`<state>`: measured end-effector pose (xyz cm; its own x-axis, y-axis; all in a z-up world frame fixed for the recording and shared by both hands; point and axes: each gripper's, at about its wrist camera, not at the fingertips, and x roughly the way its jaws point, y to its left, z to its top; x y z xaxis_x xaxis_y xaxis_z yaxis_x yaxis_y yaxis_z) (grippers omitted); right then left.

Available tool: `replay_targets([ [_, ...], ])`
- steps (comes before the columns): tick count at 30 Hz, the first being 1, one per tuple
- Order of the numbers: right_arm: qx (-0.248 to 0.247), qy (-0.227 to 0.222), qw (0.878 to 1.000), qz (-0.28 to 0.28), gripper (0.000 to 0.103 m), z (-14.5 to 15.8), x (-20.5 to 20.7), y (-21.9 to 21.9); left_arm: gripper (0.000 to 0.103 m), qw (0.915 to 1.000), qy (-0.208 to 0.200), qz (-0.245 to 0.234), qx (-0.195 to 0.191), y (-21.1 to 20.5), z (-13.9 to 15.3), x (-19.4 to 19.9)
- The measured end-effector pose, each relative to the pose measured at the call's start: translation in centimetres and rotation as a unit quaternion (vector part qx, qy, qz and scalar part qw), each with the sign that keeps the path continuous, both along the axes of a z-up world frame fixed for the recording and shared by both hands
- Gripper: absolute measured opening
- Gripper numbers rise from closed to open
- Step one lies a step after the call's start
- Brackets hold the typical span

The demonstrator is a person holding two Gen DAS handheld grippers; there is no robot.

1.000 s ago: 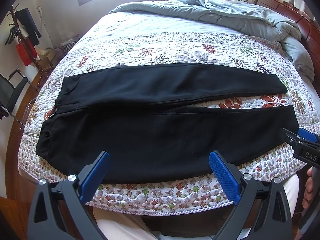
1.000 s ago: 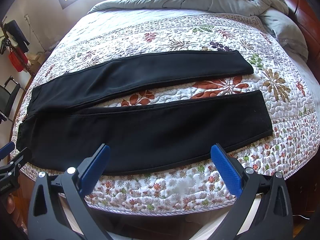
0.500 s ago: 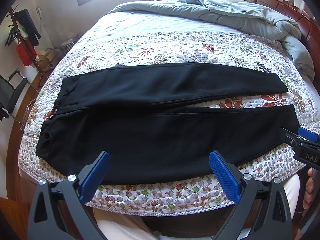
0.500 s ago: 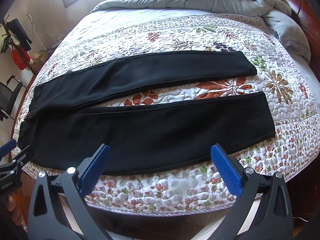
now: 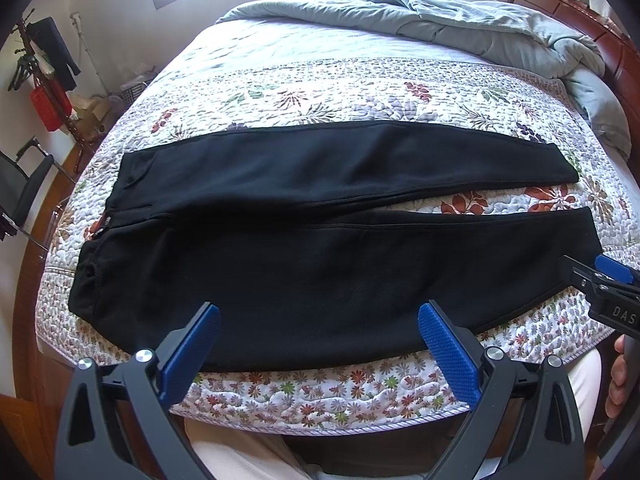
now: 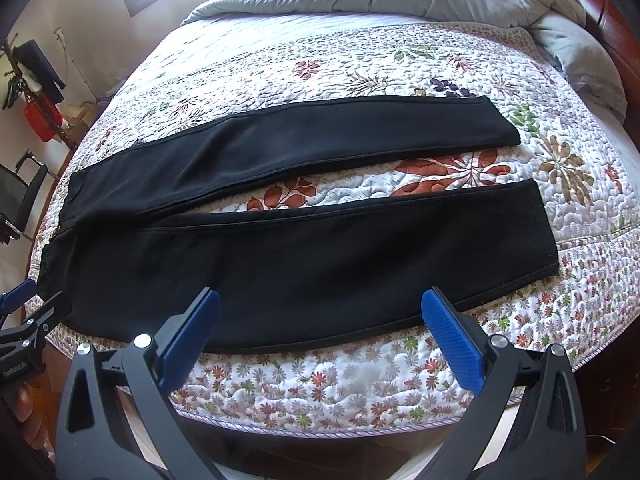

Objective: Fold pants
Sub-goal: 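Grasp the trouser hem with the right gripper while the left gripper grasps the other hem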

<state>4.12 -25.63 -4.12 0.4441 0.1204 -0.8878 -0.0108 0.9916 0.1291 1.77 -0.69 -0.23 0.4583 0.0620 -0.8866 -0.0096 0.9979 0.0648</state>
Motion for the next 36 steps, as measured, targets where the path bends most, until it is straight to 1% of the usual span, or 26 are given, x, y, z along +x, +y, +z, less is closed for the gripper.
replay_targets([
  [4,0.022,0.005,1.000,0.002,0.100,-0.5,1.7,-2.3,0.099,0.9998,0.007,-0.011,-0.015,0.0,-1.0,1.9],
  [7,0.021,0.004,1.000,-0.018,0.100,-0.5,4.7,-6.5,0.099,0.9997,0.008,-0.014,-0.020,-0.4,-1.2,4.9],
  [9,0.009,-0.001,0.999,-0.032,0.100,-0.4,7.7,-9.8,0.099,0.9992,0.007,-0.019,-0.033,-0.9,-1.3,7.9],
  [10,0.005,0.000,0.999,-0.038,0.100,-0.5,9.8,-11.8,0.099,0.9990,0.009,-0.021,-0.039,-1.2,-1.3,9.1],
  [11,0.005,0.004,0.999,-0.043,0.100,-0.7,11.5,-13.5,0.099,0.9980,0.013,-0.027,-0.056,-1.6,-1.5,11.3],
  [13,0.013,0.018,0.999,-0.049,0.100,-1.5,15.1,-16.7,0.099,0.9972,0.020,-0.033,-0.065,-2.6,-2.1,14.5],
  [15,0.007,0.032,0.998,-0.056,0.100,-2.8,19.0,-19.6,0.099,0.9959,0.027,-0.044,-0.074,-3.9,-3.0,18.4],
  [18,0.017,0.070,0.997,-0.037,0.100,-5.6,23.7,-22.5,0.099,0.9927,0.031,-0.065,-0.097,-5.7,-4.2,22.4],
  [20,0.028,0.086,0.996,-0.027,0.100,-7.2,25.9,-23.8,0.099,0.9876,0.041,-0.090,-0.122,-6.9,-5.5,25.1],
  [21,0.033,0.091,0.995,-0.021,0.100,-7.8,26.6,-24.2,0.099,0.9863,0.048,-0.096,-0.126,-7.4,-6.0,25.9],
  [23,0.055,0.105,0.993,-0.006,0.101,-9.3,28.1,-24.9,0.099,0.9814,0.053,-0.111,-0.148,-8.1,-6.9,27.6],
  [25,0.061,0.104,0.993,0.017,0.101,-9.7,28.6,-24.6,0.099,0.9774,0.054,-0.123,-0.163,-8.7,-7.7,28.9],
  [26,0.063,0.100,0.992,0.035,0.099,-9.7,28.7,-24.3,0.099,0.9754,0.056,-0.130,-0.169,-8.8,-8.0,29.4],
  [28,0.053,0.094,0.992,0.058,0.075,-9.4,28.5,-23.8,0.099,0.9705,0.058,-0.152,-0.178,-9.5,-8.4,30.4],
  [29,0.040,0.091,0.993,0.069,0.053,-9.2,28.3,-23.6,0.099,0.9683,0.059,-0.163,-0.179,-9.8,-8.6,30.9],
  [30,0.038,0.089,0.992,0.075,0.041,-9.1,28.0,-23.7,0.099,0.9667,0.059,-0.176,-0.176,-10.2,-9.0,31.4],
  [31,0.040,0.086,0.992,0.077,0.035,-8.9,27.8,-23.8,0.099,0.9655,0.059,-0.187,-0.171,-10.6,-9.4,31.8],
  [32,0.044,0.081,0.993,0.080,0.017,-8.6,27.5,-24.2,0.099,0.9635,0.060,-0.200,-0.167,-10.9,-9.7,32.1],
  [33,0.053,0.077,0.992,0.081,0.008,-8.2,27.2,-24.7,0.099,0.9615,0.061,-0.212,-0.163,-11.2,-9.9,32.5],
  [34,0.081,0.067,0.991,0.084,0.008,-7.5,26.7,-25.4,0.099,0.9596,0.063,-0.222,-0.160,-11.4,-10.1,32.7],
  [36,0.103,0.044,0.989,0.096,0.007,-6.1,25.6,-25.9,0.099,0.9523,0.063,-0.252,-0.159,-11.9,-10.2,33.0],
])
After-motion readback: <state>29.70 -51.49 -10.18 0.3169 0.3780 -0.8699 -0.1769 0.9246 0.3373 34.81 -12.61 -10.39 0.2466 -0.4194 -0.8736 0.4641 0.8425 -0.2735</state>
